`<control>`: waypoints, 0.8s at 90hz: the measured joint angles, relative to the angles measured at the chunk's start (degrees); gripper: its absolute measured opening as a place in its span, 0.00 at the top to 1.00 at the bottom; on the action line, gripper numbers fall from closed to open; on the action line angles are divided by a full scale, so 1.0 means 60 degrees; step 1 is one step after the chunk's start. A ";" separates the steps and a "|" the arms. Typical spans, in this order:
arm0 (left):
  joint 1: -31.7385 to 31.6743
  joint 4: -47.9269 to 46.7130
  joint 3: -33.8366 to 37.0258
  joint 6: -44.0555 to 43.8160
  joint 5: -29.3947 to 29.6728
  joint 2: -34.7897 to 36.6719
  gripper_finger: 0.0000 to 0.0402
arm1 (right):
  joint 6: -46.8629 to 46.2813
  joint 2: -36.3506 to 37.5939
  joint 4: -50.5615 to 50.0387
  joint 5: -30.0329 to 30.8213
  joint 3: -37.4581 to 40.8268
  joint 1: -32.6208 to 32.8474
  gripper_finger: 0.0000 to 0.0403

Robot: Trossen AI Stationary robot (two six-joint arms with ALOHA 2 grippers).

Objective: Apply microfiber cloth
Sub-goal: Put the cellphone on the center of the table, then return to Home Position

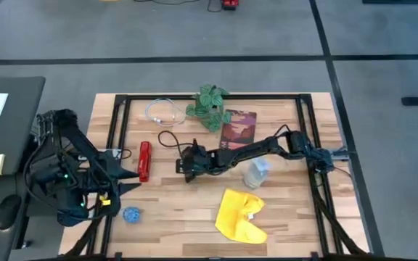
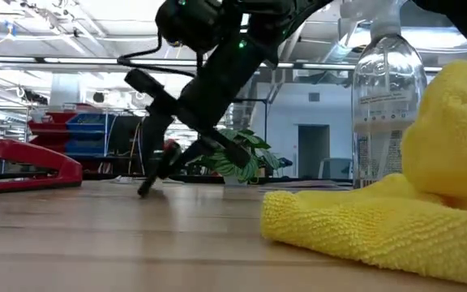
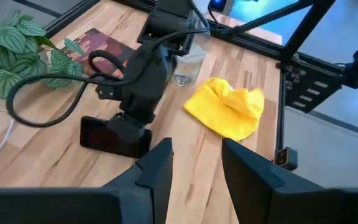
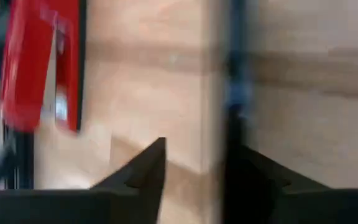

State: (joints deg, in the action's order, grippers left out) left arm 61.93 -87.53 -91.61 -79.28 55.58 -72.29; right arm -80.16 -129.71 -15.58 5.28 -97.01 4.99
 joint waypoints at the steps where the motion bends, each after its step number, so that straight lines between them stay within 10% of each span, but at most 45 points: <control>1: 0.0009 0.0001 0.0000 -0.0026 0.0025 0.0000 0.72 | 0.0099 0.0002 0.0000 -0.0106 0.0000 0.0002 0.50; 20: 0.0069 -0.0003 0.0000 -0.0655 0.0696 0.0000 0.72 | 0.1568 0.0329 -0.0793 -0.0388 0.0003 0.0188 0.35; 51: 0.0058 0.0008 0.0000 -0.1872 0.2510 0.0000 0.72 | 0.6350 0.3518 -0.3435 -0.0459 -0.0008 -0.0195 0.41; 72: 0.0058 0.0023 0.0000 -0.3012 0.3672 0.0279 0.72 | 0.9246 0.6739 -0.5547 -0.2275 -0.0015 -0.0652 0.48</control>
State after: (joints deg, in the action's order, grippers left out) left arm 62.28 -87.39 -91.61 -97.35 77.60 -70.62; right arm -24.69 -89.28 -48.86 -8.37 -97.10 1.08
